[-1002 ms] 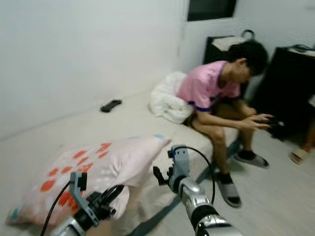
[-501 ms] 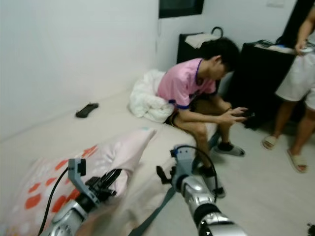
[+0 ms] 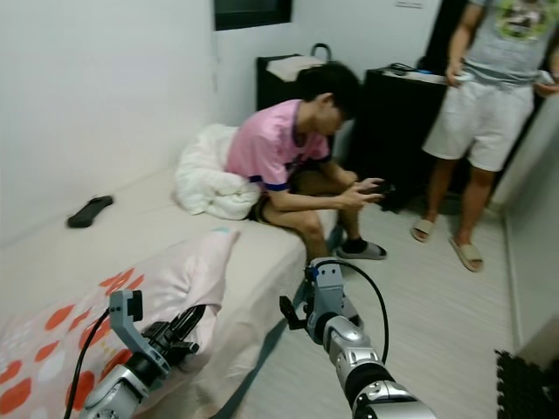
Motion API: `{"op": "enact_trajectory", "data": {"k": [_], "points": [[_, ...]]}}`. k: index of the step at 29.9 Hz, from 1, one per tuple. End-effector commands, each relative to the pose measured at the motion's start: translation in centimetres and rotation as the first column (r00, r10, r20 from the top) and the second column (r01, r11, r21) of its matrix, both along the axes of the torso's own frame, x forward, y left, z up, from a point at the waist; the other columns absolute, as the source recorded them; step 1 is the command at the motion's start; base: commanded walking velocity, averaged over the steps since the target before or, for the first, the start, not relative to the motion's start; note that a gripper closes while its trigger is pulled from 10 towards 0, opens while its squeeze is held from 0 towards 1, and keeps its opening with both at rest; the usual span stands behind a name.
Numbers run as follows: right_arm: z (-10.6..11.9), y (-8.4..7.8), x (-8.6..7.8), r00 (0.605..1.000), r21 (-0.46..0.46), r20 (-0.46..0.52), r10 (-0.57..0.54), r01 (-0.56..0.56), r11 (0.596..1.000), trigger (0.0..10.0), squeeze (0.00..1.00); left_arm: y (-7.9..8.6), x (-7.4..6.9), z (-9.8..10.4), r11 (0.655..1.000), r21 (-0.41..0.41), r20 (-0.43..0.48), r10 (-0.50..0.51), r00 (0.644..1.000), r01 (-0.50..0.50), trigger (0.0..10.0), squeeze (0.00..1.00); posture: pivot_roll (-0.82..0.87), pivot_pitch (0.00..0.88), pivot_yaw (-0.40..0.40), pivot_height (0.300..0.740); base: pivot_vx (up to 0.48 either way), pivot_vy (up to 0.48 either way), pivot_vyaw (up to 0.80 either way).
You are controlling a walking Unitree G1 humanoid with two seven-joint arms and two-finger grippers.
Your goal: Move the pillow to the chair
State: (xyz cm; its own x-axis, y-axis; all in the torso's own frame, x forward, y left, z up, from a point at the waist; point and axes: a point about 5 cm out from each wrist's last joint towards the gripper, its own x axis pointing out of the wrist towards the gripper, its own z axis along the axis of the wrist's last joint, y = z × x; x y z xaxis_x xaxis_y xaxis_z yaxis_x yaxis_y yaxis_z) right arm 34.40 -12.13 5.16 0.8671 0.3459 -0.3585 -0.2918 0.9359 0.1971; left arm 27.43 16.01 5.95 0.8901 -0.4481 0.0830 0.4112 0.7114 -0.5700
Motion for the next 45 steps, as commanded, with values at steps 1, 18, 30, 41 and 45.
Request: {"op": "enact_trajectory", "data": {"k": [1,18,30,41,45], "points": [[-0.5,0.1,-0.3,1.0,0.0,-0.02,0.001,-0.001,1.0,10.0,0.0,-0.7,-0.2,-0.1,0.999,0.01,0.018,-0.031,0.999,0.031,10.0,0.0,0.04,0.049,-0.074,0.74,0.0,0.0,-0.71],[-0.7,0.4,-0.5,0.999,-0.01,-0.028,0.019,-0.019,1.0,10.0,0.0,-0.4,-1.2,-1.6,0.998,0.019,-0.026,-0.058,0.998,0.059,10.0,0.0,0.04,0.051,-0.081,0.74,0.0,0.0,-0.71],[-0.8,0.5,-0.6,0.999,-0.007,-0.031,0.018,-0.018,1.0,10.0,0.0,1.7,-3.0,-2.8,0.998,0.045,-0.059,-0.036,0.998,0.039,10.0,0.0,0.05,0.057,-0.083,0.74,0.0,0.0,-0.72],[-0.5,0.5,-0.3,0.999,-0.009,-0.026,0.02,-0.021,1.0,10.0,0.0,2.5,-1.9,-0.6,0.999,0.036,0.03,0.032,0.999,-0.033,10.0,0.0,0.06,0.062,-0.091,0.74,0.0,0.0,-0.72],[-0.4,0.4,-0.3,1.0,-0.014,-0.024,0.019,-0.02,1.0,10.0,0.0,3.1,-1.5,0.4,0.998,0.024,0.073,0.061,0.995,-0.063,10.0,0.0,0.06,0.06,-0.096,0.74,0.0,0.0,-0.72]]}}
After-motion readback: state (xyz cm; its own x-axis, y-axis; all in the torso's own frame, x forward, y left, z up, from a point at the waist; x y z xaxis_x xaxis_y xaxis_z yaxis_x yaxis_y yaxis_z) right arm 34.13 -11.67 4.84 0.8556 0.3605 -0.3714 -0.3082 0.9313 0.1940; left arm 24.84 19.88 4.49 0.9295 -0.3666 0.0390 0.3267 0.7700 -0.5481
